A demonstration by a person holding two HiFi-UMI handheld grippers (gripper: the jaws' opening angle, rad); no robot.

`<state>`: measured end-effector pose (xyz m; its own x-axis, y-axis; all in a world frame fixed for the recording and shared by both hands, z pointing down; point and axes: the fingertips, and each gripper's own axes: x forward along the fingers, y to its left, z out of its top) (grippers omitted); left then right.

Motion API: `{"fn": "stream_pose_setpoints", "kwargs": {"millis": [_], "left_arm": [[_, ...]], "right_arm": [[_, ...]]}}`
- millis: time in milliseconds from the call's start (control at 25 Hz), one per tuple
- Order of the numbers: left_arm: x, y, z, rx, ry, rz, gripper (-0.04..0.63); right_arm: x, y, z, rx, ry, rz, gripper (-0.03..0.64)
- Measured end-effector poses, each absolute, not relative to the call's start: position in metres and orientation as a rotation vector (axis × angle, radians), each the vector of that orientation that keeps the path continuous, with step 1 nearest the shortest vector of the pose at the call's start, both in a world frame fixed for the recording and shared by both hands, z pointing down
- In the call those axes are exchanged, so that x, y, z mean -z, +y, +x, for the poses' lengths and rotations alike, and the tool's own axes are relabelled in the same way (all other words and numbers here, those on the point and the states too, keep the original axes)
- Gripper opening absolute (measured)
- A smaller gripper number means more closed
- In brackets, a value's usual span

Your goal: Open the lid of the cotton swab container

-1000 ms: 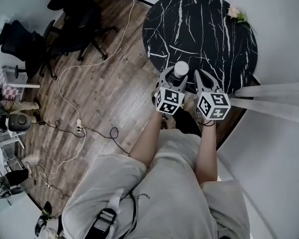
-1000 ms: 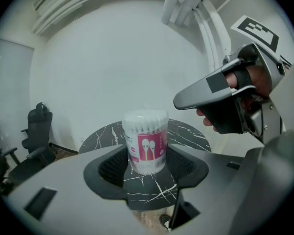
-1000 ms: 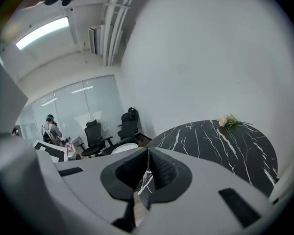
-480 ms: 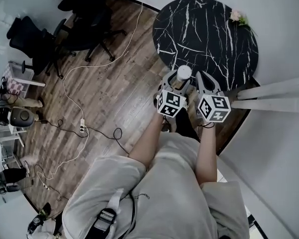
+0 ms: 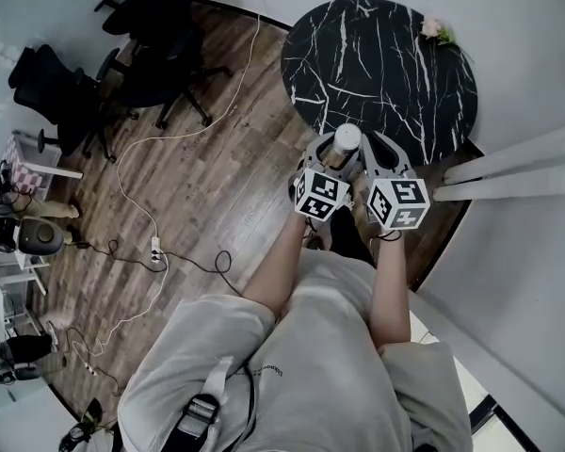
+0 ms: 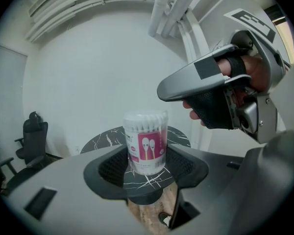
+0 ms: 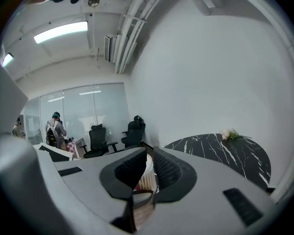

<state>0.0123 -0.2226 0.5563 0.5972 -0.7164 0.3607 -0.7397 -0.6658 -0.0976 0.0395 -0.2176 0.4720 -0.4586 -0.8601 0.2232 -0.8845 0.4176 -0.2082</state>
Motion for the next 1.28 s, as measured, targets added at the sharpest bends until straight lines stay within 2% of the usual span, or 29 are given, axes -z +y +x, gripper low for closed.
{"fn": "stream_pose_setpoints", "kwargs": {"millis": [320,400,480,760,1280], "left_arm": [[-0.541,-0.223,0.028,-0.576,-1.199,2.812,0.25],[-0.54,-0.222,0.029,-0.581,-1.193,2.82,0.25],[-0.54,-0.22,0.028,-0.594,-1.191,2.828,0.25],[-0.542,-0.212,0.03,-0.639,-1.175,2.858,0.25],[-0.537,-0.2,0.041,-0.596,-1.098,2.93,0.25]], "right_arm": [[-0.451,-0.222,0.04,-0.378,-2.565,1.587,0.045],[-0.45,-0.222,0.038,-0.368,-2.558,1.571,0.121],[-0.451,-0.222,0.035,-0.358,-2.55,1.547,0.17],[-0.465,-0.218,0.013,-0.317,-2.507,1.413,0.267],[-0.484,-0.214,0.023,-0.35,-2.418,1.388,0.276]]}}
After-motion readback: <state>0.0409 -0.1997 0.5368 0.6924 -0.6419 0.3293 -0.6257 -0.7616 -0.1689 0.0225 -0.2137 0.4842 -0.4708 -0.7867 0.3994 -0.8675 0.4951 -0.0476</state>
